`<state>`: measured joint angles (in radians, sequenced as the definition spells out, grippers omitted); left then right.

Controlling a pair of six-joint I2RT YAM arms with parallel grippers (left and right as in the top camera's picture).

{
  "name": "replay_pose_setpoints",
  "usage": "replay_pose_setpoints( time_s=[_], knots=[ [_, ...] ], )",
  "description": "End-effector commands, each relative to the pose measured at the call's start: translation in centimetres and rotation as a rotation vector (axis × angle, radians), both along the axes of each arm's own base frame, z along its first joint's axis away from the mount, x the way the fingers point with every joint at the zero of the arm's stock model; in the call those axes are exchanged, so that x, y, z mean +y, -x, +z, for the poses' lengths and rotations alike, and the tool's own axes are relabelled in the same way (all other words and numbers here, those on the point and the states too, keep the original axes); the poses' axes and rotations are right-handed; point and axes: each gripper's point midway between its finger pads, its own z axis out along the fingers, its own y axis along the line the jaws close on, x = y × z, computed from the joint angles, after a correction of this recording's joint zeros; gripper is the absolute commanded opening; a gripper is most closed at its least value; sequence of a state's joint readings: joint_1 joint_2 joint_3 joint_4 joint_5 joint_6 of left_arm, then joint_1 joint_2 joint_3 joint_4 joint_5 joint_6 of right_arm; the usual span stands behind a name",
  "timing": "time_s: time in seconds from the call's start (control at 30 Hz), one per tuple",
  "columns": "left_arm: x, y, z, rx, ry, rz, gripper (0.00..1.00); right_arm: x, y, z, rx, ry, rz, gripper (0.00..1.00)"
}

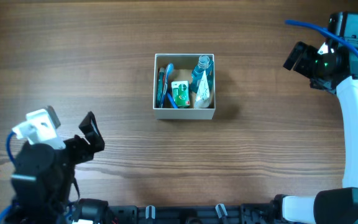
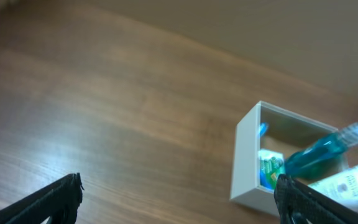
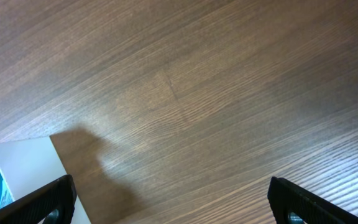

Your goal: Pack container

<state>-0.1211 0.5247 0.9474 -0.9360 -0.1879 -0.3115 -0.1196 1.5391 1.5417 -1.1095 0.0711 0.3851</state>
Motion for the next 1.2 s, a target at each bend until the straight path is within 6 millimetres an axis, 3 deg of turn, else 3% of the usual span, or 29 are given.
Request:
replay_pose_setpoints(
  time_s=[0.0, 0.3, 0.53, 0.8, 1.17],
  knots=[
    [-0.9, 0.1, -4.7, 0.003, 0.046, -0.060, 1.00, 0.0, -0.4, 0.0, -0.003, -0.008, -0.008, 1.00],
    [-1.3, 0.0, -12.7, 0.004, 0.071, -0.080, 1.00, 0.0, -0.4, 0.0, -0.003, -0.008, -0.008, 1.00],
    [-1.5, -0.1, -16.9, 0.015, 0.077, -0.089, 1.00, 0.0, -0.4, 0.0, -0.003, -0.008, -0.008, 1.00],
    [-1.5, 0.0, -19.3, 0.019, 0.077, -0.088, 1.00, 0.0, -0.4, 0.0, -0.003, -0.008, -0.008, 1.00],
    [-1.5, -0.2, -18.6, -0.019, 0.076, -0.090, 1.00, 0.0, -0.4, 0.0, -0.003, -0.008, -0.008, 1.00]
  ],
)
